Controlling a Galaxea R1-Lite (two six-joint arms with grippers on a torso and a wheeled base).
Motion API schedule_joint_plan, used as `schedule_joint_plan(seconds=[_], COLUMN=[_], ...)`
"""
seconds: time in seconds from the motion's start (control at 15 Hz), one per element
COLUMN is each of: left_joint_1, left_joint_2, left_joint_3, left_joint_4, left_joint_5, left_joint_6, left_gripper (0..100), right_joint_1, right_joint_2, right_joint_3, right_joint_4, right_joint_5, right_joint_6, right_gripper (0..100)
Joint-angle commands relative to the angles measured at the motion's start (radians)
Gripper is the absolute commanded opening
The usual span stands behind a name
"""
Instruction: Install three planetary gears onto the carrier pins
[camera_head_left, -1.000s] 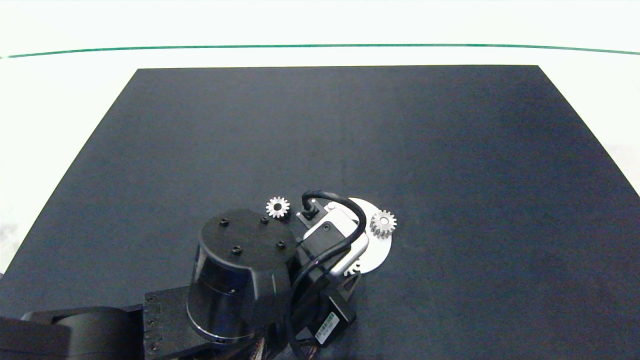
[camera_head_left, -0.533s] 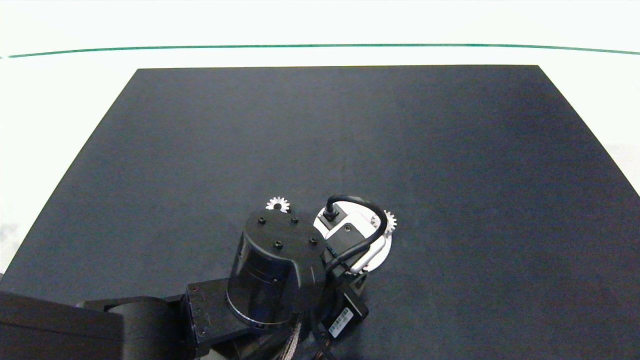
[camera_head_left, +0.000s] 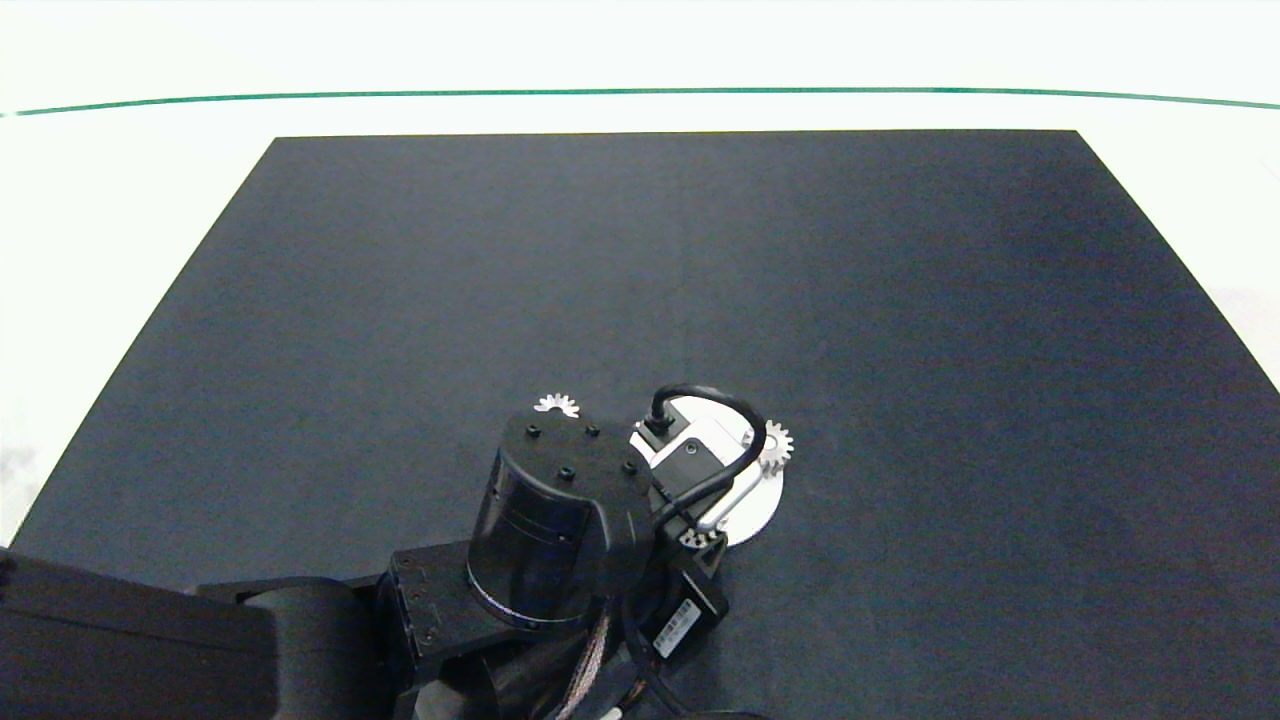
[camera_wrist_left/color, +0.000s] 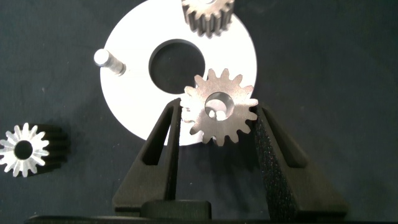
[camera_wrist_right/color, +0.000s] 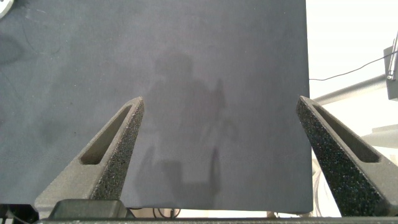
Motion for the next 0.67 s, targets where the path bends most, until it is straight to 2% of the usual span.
schedule_joint_plan(seconds=[0.07,0.67], left_joint_1=[0.011,0.013], left_joint_2=[0.001,0.024], left_joint_3=[0.006,0.006], left_joint_4=[-0.003,-0.011], left_joint_5=[0.002,0.002], left_joint_6=[0.001,0.001], left_gripper=[10,10], right_joint_1=[0.000,-0.001], right_joint_2=[-0.001,-0.007], right_joint_3=[0.000,-0.008], right_joint_4=[0.003,0.003], right_joint_5=[-0.002,-0.002], right_joint_6=[-0.002,-0.002], right_gripper=[100,100])
